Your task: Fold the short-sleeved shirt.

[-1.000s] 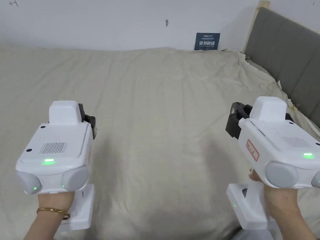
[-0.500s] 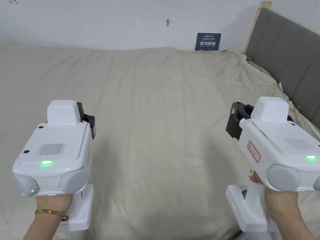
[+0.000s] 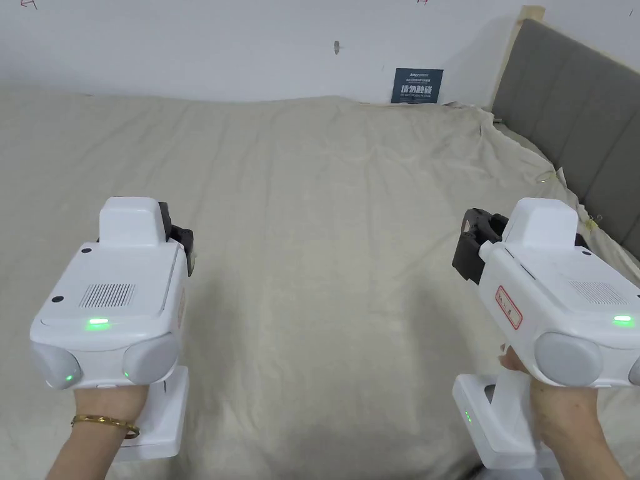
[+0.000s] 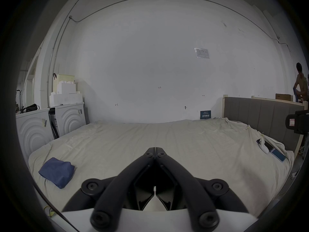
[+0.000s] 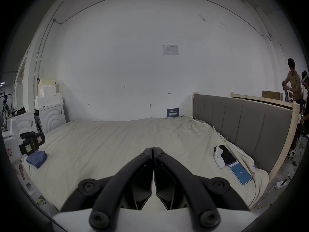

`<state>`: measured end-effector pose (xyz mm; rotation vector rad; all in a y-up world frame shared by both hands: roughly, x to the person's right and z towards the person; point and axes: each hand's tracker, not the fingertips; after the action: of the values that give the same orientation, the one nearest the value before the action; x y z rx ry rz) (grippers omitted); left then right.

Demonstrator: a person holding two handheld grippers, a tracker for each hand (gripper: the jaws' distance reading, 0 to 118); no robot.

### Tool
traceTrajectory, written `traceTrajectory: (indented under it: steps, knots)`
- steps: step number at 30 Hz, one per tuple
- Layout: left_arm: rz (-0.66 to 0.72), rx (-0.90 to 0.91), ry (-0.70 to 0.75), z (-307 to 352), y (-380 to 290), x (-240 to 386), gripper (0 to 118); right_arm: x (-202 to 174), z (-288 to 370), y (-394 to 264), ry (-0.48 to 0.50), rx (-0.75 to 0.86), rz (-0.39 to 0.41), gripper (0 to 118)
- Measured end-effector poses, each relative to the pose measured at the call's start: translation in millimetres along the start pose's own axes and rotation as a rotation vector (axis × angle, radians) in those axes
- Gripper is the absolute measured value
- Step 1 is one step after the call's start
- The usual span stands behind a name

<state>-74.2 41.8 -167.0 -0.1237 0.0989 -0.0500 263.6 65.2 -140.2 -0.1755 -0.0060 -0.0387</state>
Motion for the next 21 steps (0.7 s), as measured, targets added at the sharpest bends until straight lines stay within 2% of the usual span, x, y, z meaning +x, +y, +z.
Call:
traceTrajectory:
  steps: [21]
  knots:
    - [-0.011, -0.011, -0.002, -2.1, 0.0, -2.2, 0, -0.4, -2.7, -5.5, 0.005, -0.01, -0.006, 0]
